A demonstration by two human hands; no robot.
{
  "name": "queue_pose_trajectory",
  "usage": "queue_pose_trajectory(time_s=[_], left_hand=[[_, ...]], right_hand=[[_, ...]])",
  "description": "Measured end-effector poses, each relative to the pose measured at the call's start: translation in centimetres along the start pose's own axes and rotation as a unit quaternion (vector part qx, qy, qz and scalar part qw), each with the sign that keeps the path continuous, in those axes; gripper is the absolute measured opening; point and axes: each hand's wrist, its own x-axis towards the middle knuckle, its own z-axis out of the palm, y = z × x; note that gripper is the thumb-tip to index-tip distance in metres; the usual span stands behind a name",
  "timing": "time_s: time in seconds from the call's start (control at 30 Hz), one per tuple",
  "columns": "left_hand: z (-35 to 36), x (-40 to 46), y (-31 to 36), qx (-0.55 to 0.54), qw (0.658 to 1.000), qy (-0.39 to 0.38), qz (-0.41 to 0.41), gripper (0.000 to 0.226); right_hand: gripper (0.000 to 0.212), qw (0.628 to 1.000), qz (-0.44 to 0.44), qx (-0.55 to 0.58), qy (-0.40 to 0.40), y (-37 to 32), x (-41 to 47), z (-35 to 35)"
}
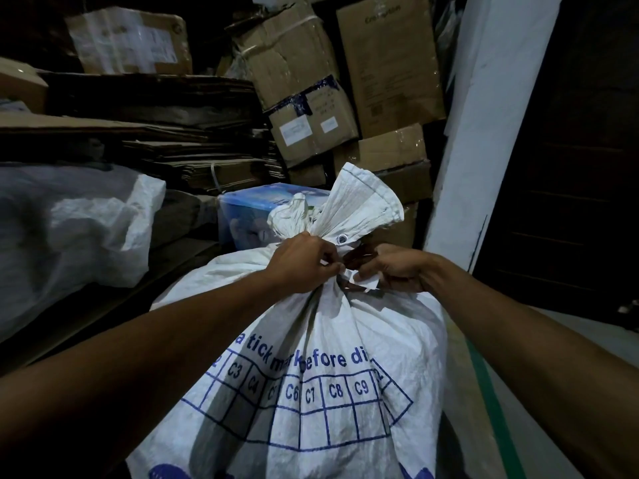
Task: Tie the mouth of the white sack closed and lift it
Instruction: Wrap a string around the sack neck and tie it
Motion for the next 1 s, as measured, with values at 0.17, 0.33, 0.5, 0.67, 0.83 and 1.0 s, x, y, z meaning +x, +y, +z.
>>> queue_pose_trajectory(time_s=[0.17, 0.33, 0.5, 0.67, 0.83, 1.0], left_hand=[[-1.4, 0.1, 0.3, -0.043, 0.996, -0.080, 0.007, 0.019], [-2.3, 0.3, -0.4, -0.077, 0.989, -0.125, 0.000, 0.016], [-2.0, 0.5, -0.6, -0.071, 0.992, -0.105, 0.012, 0.014], [-1.5, 0.7, -1.1, -0.077, 0.993, -0.093, 0.007, 0.016], [-1.0, 0.8, -2.0, -0.099, 0.992, -0.081, -0.008, 0.014], [-1.4, 0.5, -2.5, -0.100, 0.991, -0.091, 0.002, 0.008]], right_hand=[[0.023, 0.999, -0.011, 0.053, -0.002, 0.1, -0.8, 0.1], [0.031, 0.998, -0.011, 0.059, 0.006, -0.6, -1.1, 0.8], [0.075, 0.999, -0.029, 0.023, 0.021, -1.1, -1.6, 1.5], [0.049, 0.999, -0.029, 0.014, 0.034, -0.2, -1.1, 1.1], [0.012, 0.999, -0.030, 0.040, 0.022, 1.1, 0.3, 1.2], [0.009, 0.998, -0.018, 0.053, 0.011, 1.3, 1.1, 1.3]])
